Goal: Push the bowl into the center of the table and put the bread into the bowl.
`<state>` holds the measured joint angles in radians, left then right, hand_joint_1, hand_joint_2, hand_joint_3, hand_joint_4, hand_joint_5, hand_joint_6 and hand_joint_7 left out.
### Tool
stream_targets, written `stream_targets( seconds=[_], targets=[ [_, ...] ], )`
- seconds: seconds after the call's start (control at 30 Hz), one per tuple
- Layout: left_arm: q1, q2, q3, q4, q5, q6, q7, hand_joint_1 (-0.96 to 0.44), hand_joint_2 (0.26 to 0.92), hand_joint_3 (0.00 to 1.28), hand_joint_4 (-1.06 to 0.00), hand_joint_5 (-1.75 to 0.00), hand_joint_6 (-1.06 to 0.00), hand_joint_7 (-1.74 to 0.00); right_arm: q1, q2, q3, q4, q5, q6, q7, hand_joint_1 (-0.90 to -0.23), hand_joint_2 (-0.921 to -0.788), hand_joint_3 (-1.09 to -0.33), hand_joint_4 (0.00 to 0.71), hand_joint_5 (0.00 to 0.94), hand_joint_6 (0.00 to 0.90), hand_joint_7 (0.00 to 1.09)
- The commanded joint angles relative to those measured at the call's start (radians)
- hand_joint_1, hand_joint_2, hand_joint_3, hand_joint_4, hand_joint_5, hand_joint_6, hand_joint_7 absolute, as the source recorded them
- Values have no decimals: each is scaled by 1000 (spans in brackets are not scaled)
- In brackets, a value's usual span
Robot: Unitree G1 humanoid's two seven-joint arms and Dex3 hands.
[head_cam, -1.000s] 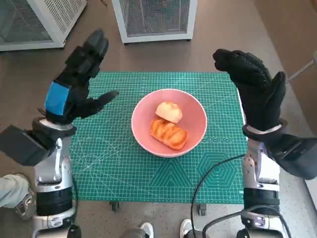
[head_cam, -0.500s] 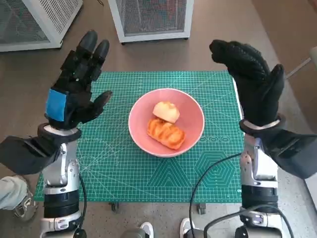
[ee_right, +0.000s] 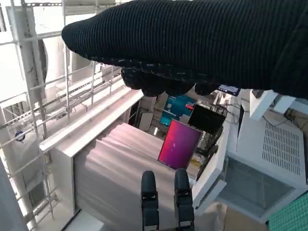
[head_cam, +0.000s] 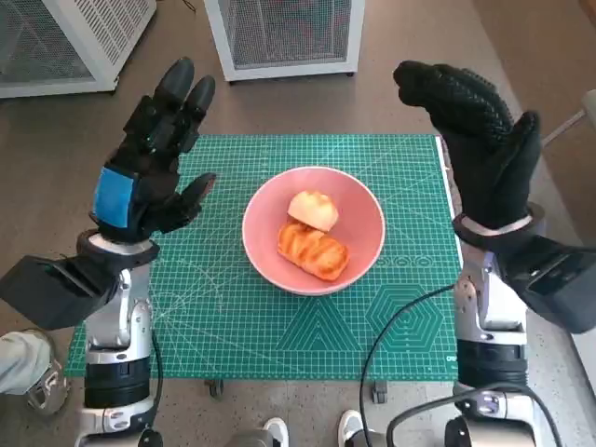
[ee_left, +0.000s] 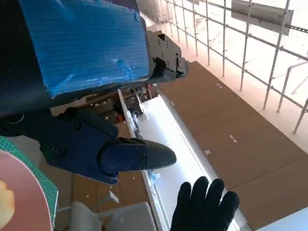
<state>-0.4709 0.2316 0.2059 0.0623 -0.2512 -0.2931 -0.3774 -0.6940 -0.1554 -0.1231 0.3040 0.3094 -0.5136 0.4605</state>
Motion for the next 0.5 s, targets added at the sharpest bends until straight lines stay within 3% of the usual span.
stream_targets(
  seconds=[0.03, 0.27, 0.5],
  targets=[
    [-24, 7, -14, -12, 1, 8, 8, -665, 921, 362, -267, -13, -277, -22, -4, -13, 0, 17, -3, 11, 11, -624, -921, -746, 174, 1, 75, 281],
    [-26, 2, -30, -9, 3, 8, 9, -666, 921, 354, -271, -11, -281, -23, -4, -15, -1, 9, 9, 34, 17, -620, -921, -742, 176, 1, 93, 294],
    [-18, -11, -48, -25, 7, 21, 30, -657, 921, 339, -272, -9, -283, -22, 2, -12, 3, -1, -2, 45, 10, -616, -921, -741, 177, 2, 92, 297]
  ],
)
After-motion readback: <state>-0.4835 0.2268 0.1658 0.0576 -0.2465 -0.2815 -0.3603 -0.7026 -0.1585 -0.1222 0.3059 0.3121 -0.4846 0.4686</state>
